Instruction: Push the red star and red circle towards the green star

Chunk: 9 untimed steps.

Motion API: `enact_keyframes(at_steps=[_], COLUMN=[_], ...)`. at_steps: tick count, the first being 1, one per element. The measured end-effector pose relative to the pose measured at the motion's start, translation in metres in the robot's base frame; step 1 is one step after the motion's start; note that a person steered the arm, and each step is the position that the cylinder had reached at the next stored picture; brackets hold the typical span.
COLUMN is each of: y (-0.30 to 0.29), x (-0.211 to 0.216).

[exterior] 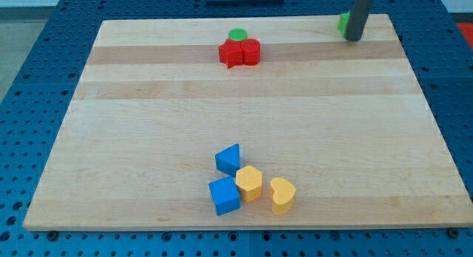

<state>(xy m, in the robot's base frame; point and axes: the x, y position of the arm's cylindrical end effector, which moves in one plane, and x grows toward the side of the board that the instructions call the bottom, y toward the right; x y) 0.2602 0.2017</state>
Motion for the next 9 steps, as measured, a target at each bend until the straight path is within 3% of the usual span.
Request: enact_keyframes(at_steps=[1, 2, 4, 6, 7, 9], y=[-0.038, -0.088, -0.215, -0.345, -0.334, -0.282], x=[0.028, 0.087, 0.151, 0.146, 0.084, 0.044])
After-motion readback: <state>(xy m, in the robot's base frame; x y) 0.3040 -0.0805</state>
